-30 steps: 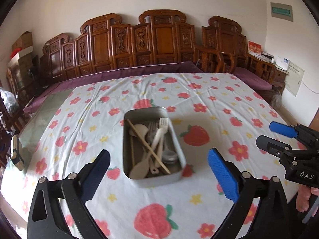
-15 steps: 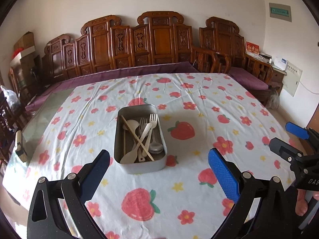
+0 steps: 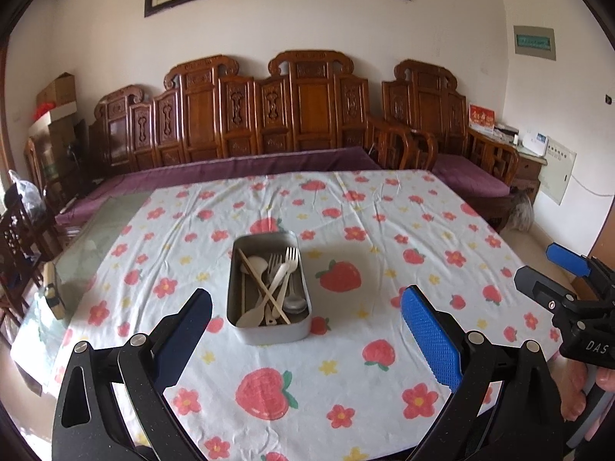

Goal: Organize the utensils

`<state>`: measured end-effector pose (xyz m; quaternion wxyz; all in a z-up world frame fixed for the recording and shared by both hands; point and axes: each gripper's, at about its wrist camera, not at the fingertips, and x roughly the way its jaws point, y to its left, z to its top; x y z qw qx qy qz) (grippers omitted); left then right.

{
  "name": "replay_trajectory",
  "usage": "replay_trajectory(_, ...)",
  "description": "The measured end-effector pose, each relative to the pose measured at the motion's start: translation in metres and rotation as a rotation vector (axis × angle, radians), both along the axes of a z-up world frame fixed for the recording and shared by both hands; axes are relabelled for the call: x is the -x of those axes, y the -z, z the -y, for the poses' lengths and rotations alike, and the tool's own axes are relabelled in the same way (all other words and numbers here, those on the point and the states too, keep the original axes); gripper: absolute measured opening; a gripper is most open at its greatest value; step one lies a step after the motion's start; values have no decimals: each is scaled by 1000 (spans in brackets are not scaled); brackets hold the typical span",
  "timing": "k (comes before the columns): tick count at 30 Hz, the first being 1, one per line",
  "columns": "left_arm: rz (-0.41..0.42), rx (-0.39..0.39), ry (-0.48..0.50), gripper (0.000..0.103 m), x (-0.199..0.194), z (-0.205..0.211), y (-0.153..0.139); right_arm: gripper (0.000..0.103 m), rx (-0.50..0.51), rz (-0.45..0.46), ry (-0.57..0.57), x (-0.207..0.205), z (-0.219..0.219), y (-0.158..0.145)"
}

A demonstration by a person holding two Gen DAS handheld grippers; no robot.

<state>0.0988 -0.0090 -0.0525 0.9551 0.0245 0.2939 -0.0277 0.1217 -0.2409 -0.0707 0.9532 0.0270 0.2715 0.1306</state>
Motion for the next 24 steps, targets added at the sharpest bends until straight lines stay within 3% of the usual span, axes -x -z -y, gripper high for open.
replay_trajectory(11, 127, 11, -20, 95, 37, -4, -56, 100, 9, 159, 21, 39, -3, -64)
replay_trajectory(24, 169, 16, -24, 95, 48, -4, -70, 100, -5, 197, 25, 56, -5, -81)
